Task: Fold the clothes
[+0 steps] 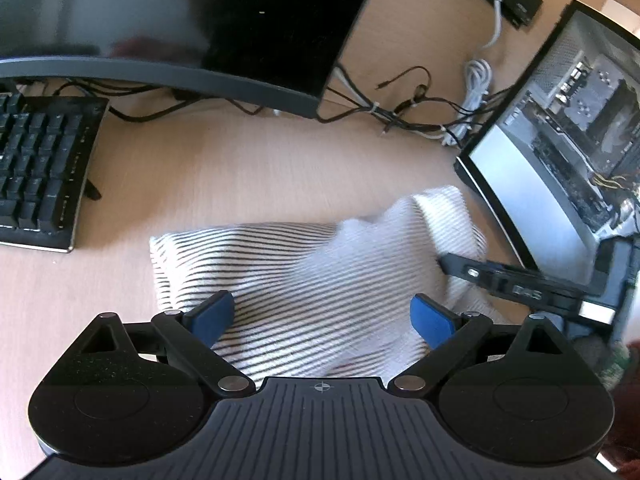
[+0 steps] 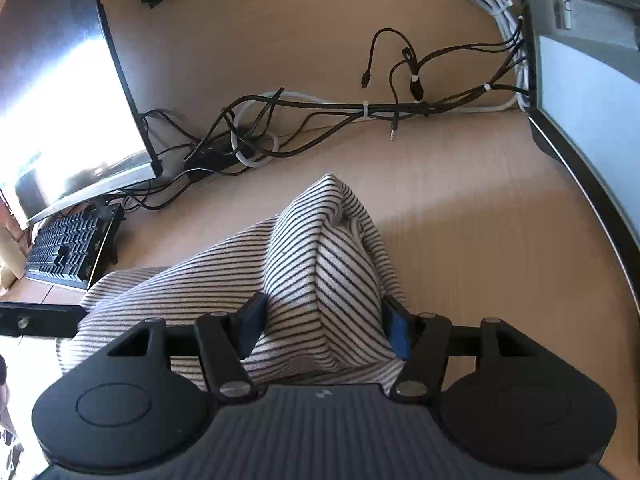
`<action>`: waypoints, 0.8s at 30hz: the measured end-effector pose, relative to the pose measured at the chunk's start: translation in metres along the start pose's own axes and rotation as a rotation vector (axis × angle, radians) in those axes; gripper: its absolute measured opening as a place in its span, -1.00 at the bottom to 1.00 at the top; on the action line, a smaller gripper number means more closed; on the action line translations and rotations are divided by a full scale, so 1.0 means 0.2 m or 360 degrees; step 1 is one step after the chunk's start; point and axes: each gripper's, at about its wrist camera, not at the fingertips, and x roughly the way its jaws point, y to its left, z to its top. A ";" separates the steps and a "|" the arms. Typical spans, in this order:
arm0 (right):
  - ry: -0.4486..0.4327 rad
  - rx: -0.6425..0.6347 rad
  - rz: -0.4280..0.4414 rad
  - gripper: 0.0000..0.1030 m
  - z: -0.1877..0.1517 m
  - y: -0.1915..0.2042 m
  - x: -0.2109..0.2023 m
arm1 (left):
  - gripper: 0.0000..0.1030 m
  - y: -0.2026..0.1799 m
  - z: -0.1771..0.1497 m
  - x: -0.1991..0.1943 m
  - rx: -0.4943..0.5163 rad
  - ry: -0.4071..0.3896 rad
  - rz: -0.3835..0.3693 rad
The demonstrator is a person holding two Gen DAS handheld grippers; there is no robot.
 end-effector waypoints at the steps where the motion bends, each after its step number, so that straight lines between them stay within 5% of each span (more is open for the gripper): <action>1: -0.0001 -0.0018 -0.0015 0.17 -0.02 0.02 -0.01 | 0.90 0.01 0.00 0.01 -0.0004 0.0001 0.0004; 11: -0.0027 -0.0151 -0.0113 0.22 -0.03 0.11 -0.12 | 0.91 0.07 0.05 0.06 0.0005 0.0032 0.0044; 14: -0.0149 -0.0242 -0.0189 0.22 0.04 0.15 -0.21 | 0.93 0.06 0.03 0.06 0.0017 0.0023 0.0060; 18: -0.0276 -0.0311 -0.0090 0.17 0.12 0.24 -0.25 | 0.96 0.05 0.02 0.06 0.0018 0.0015 0.0073; 24: -0.0019 -0.0364 -0.0032 0.17 0.03 0.27 0.00 | 0.96 0.05 0.03 0.03 0.0005 0.0004 0.0082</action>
